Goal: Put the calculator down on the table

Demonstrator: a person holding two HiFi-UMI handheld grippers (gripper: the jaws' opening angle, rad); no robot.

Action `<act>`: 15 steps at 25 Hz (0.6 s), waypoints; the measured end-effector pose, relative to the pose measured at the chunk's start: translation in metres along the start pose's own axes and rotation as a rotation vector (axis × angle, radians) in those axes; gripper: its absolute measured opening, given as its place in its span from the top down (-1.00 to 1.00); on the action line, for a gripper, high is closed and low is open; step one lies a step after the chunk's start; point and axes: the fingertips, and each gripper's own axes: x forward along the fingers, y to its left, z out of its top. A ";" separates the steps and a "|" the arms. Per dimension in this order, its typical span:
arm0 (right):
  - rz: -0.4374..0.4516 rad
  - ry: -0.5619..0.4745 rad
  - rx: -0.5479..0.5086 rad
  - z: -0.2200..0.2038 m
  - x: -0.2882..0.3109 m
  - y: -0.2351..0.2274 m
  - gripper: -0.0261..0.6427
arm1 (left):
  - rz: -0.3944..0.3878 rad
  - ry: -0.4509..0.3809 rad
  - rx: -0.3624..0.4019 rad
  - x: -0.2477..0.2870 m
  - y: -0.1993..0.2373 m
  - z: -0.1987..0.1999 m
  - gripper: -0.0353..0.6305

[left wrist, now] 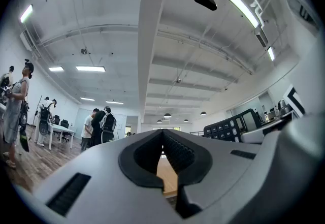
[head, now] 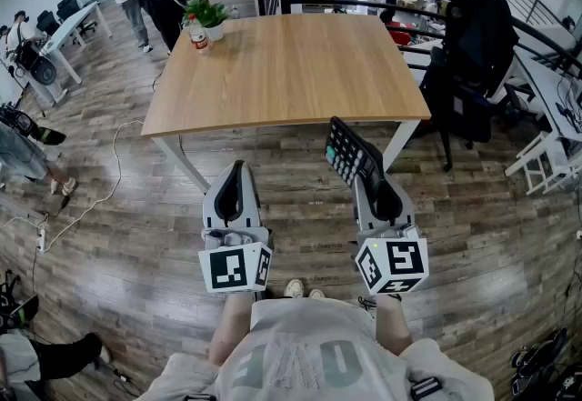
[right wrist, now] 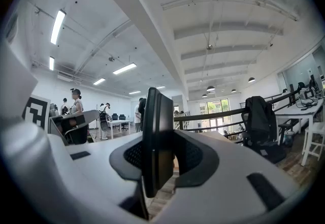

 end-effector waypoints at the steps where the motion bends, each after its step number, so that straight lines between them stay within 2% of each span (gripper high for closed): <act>1: 0.001 -0.001 -0.001 0.000 0.001 0.000 0.57 | 0.001 -0.002 -0.001 0.000 0.001 0.000 0.87; 10: 0.014 -0.001 -0.006 0.000 0.010 0.008 0.57 | -0.001 -0.012 0.005 0.007 0.008 0.000 0.87; 15: 0.040 -0.020 0.056 0.000 0.014 0.014 0.57 | 0.009 -0.007 -0.003 0.009 0.023 -0.003 0.87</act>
